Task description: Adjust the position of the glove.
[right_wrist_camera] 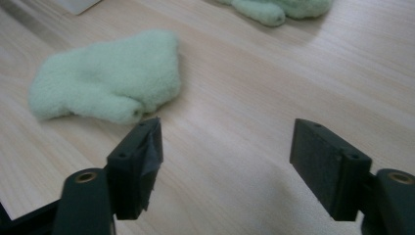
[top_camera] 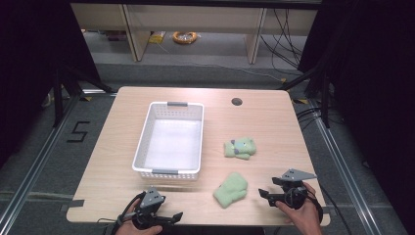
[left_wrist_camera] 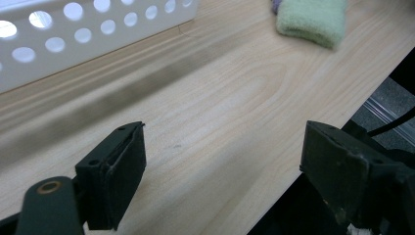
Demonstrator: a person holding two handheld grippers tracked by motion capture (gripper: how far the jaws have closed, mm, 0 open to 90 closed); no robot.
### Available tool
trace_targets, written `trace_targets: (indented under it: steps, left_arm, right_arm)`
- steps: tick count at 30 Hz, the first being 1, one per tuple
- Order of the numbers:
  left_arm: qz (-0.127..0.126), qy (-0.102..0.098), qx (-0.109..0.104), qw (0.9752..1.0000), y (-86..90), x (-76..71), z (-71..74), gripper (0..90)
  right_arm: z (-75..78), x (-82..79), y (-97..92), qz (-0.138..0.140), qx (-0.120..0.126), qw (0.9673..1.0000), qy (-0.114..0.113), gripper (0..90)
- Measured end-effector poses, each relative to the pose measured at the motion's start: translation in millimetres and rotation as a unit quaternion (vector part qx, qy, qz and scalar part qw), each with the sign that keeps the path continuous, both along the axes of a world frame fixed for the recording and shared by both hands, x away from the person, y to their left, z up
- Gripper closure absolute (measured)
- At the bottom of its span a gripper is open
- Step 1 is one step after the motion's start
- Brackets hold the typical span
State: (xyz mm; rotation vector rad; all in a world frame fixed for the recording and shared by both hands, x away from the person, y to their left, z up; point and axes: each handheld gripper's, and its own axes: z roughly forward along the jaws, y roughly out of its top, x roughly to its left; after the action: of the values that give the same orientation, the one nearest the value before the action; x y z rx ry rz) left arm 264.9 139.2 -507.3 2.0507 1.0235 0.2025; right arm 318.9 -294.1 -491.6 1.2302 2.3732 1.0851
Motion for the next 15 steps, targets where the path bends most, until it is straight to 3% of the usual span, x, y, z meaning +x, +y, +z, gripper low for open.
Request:
trace_targets:
  steps: [5, 10, 11, 12, 14, 15]
  left_arm:
    - [0.002, -0.005, 0.004, 1.0000, -0.4, -0.2, -0.3, 16.5]
    - [-0.004, 0.008, -0.011, 0.9999, -2.3, -0.7, -0.2, 16.6]
    - [-0.004, 0.010, -0.013, 0.9999, -2.9, -0.9, -0.2, 16.7]
    - [-0.010, 0.013, -0.013, 0.9998, -3.8, -0.9, 0.3, 16.7]
    - [-0.010, 0.013, -0.021, 0.9996, -9.1, -2.2, 0.1, 16.9]
    - [-0.014, 0.013, -0.020, 0.9996, -10.5, -2.4, 0.3, 17.2]
  right_arm:
    - [0.9, 0.5, 0.1, 0.019, 0.001, 0.9998, 0.004, 36.2]
    - [2.6, -0.6, 3.6, 0.019, 0.000, 0.9998, -0.004, 40.3]
    - [3.5, -1.9, 5.6, 0.018, 0.008, 0.9998, 0.007, 41.1]
    - [4.4, -0.3, 4.4, 0.026, -0.002, 0.9997, -0.005, 41.8]
    - [6.2, -1.8, 7.3, 0.022, 0.006, 0.9997, 0.001, 42.8]
    - [6.5, 0.8, 6.8, 0.036, -0.002, 0.9993, -0.012, 43.1]
